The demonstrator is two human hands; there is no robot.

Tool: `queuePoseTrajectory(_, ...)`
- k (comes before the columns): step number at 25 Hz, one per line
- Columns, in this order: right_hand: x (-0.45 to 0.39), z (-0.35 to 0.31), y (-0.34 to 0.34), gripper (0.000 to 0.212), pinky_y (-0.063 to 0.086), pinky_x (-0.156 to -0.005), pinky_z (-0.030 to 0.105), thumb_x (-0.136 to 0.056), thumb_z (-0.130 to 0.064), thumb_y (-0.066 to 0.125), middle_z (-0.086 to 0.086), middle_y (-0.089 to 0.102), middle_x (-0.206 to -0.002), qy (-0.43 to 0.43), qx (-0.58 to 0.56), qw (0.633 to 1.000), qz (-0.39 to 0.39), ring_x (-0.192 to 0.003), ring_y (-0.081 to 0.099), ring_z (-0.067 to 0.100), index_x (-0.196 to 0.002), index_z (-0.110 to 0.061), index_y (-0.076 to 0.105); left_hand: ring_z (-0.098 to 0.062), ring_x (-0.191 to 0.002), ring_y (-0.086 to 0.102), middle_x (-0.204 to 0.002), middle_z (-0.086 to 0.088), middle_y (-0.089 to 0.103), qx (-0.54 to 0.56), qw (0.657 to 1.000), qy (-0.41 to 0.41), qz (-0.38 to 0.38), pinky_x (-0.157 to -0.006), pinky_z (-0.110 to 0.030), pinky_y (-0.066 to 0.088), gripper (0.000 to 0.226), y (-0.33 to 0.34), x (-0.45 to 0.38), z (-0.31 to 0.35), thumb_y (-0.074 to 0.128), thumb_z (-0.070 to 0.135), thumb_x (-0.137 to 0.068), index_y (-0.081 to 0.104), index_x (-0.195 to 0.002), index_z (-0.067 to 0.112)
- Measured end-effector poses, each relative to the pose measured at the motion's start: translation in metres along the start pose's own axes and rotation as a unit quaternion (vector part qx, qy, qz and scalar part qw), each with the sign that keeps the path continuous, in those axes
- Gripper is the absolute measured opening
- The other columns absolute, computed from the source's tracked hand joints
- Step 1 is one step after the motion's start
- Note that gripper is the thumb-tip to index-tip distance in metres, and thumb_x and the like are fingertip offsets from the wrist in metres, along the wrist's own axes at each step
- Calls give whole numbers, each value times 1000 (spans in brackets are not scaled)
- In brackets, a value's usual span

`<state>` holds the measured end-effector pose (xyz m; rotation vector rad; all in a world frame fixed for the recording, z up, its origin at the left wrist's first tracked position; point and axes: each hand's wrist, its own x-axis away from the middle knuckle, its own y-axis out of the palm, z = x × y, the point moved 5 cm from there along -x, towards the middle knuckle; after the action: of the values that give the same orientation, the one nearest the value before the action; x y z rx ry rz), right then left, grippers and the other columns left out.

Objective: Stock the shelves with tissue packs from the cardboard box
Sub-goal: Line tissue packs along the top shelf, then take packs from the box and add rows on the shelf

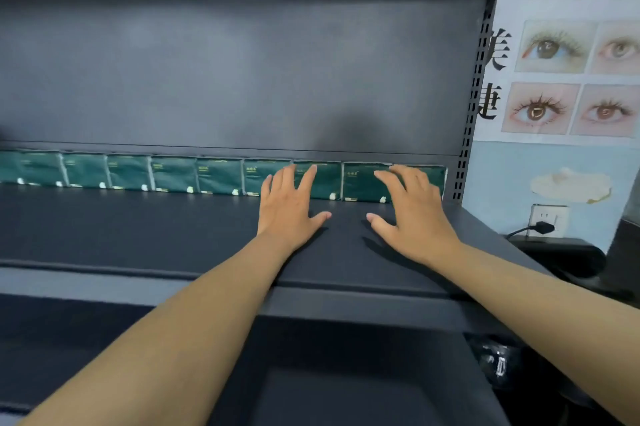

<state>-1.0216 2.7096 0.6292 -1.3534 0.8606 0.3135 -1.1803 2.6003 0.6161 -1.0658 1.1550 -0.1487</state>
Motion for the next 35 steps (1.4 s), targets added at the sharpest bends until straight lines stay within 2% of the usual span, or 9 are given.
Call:
queuePoseTrajectory(7,96,-210,-18,57,26,-104,41,-86,-35,60,7,36,-139,29,-40,999,8,-132,26,24,-136,-16,41,-31,-137,24,-149,-16,26,4,997,76,-2,-111,-39,17,79,-101,180,-158,52,57,-87,22,-150,20)
queuePoseTrajectory(14,216,-367,70,53,27,-106,39,-90,-35,56,1,34,-141,54,-94,984,-140,-134,23,19,-138,-21,39,-32,-139,24,-152,-16,23,-14,978,69,-194,-112,-42,20,78,-71,383,-305,50,58,-89,19,-150,21)
queuePoseTrajectory(17,274,-393,129,52,26,-108,32,-93,-37,52,-5,33,-140,61,-125,959,-247,-135,21,15,-140,-26,34,-27,-144,10,-157,-10,7,-55,944,58,-321,-116,-38,12,77,-12,468,-336,36,62,-92,5,-152,25)
queuePoseTrajectory(19,315,-403,170,49,26,-107,27,-93,-36,53,-7,38,-138,82,-165,934,-307,-133,26,13,-138,-28,36,-27,-145,11,-158,-11,8,-53,919,55,-386,-116,-40,11,74,28,526,-347,33,63,-93,8,-152,25)
queuePoseTrajectory(21,349,-413,206,45,24,-106,21,-92,-35,55,-9,43,-135,96,-197,911,-350,-131,31,11,-135,-30,41,-31,-136,36,-149,-17,33,-24,911,41,-409,-109,-46,30,66,55,566,-351,27,62,-93,37,-145,23)
queuePoseTrajectory(23,376,-426,241,42,26,-106,22,-94,-32,53,-9,44,-136,106,-238,878,-401,-130,31,10,-134,-28,44,-30,-110,62,-123,-17,61,8,874,23,-485,-88,-46,50,73,86,593,-354,12,62,-94,66,-120,21)
queuePoseTrajectory(28,423,-453,310,36,36,-103,28,-94,-32,54,-6,53,-129,111,-284,825,-476,-122,43,11,-129,-24,54,-31,-124,50,-135,-16,53,2,876,65,-479,-104,-45,22,68,135,625,-367,11,62,-96,52,-132,21)
queuePoseTrajectory(31,431,-454,325,36,33,-100,24,-93,-35,54,-7,55,-121,108,-277,831,-470,-117,40,10,-127,-23,56,-29,-133,28,-144,-16,39,22,884,47,-464,-102,-46,23,66,144,638,-367,17,62,-95,36,-142,20)
queuePoseTrajectory(35,427,-452,329,39,32,-99,21,-91,-36,56,-11,55,-121,92,-293,849,-431,-115,40,7,-129,-26,54,-33,-135,34,-145,-17,38,11,897,42,-439,-103,-46,22,67,147,639,-368,16,62,-96,33,-143,19)
